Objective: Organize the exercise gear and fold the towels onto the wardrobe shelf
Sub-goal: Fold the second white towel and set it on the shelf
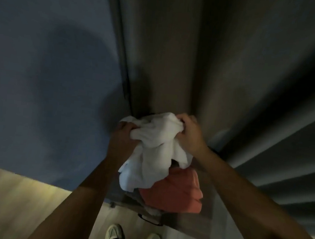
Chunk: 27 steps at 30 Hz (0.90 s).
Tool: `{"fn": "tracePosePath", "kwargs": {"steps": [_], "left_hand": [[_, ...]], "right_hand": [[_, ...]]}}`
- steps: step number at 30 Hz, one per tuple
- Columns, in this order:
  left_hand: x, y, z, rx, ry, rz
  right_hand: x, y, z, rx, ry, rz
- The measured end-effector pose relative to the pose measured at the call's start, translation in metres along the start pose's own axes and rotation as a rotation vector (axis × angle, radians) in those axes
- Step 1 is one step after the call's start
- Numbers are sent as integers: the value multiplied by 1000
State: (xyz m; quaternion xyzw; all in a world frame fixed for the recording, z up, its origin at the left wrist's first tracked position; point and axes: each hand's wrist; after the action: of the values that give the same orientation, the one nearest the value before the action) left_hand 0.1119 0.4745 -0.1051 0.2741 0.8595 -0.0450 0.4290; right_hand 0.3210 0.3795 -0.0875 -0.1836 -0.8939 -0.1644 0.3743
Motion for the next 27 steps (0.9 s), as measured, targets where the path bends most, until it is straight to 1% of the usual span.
{"fn": "tracePosePath", "kwargs": {"steps": [2, 6, 8, 10, 14, 18, 23, 27], "left_hand": [[-28, 12, -22, -50, -81, 10], [-88, 37, -72, -228, -98, 88], [-117, 45, -98, -292, -74, 187], [-142, 50, -120, -391, -71, 276], [-190, 51, -160, -456, -156, 304], [-231, 42, -197, -556, -219, 382], [-271, 16, -238, -710, -267, 549], [-283, -11, -262, -749, -284, 600]], "right_hand": [[27, 12, -27, -23, 13, -30], [94, 32, -78, -117, 122, -178], [130, 36, -102, -166, 189, -234], [161, 38, -125, -206, 228, -296], [212, 36, -164, -260, 316, -385], [255, 25, -188, -331, 460, -457], [305, 6, -210, -395, 575, -610], [333, -12, -213, -437, 614, -690]]}}
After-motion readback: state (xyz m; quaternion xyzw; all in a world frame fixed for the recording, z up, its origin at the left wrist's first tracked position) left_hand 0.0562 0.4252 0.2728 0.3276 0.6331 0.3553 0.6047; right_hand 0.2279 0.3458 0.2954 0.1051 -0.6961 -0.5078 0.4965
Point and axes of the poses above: each hand's wrist, its own y-axis towards the middle knuckle, its own z-axis out of the palm, x = y × z, and after that the axes turned 2 degrees about -x, right-handed
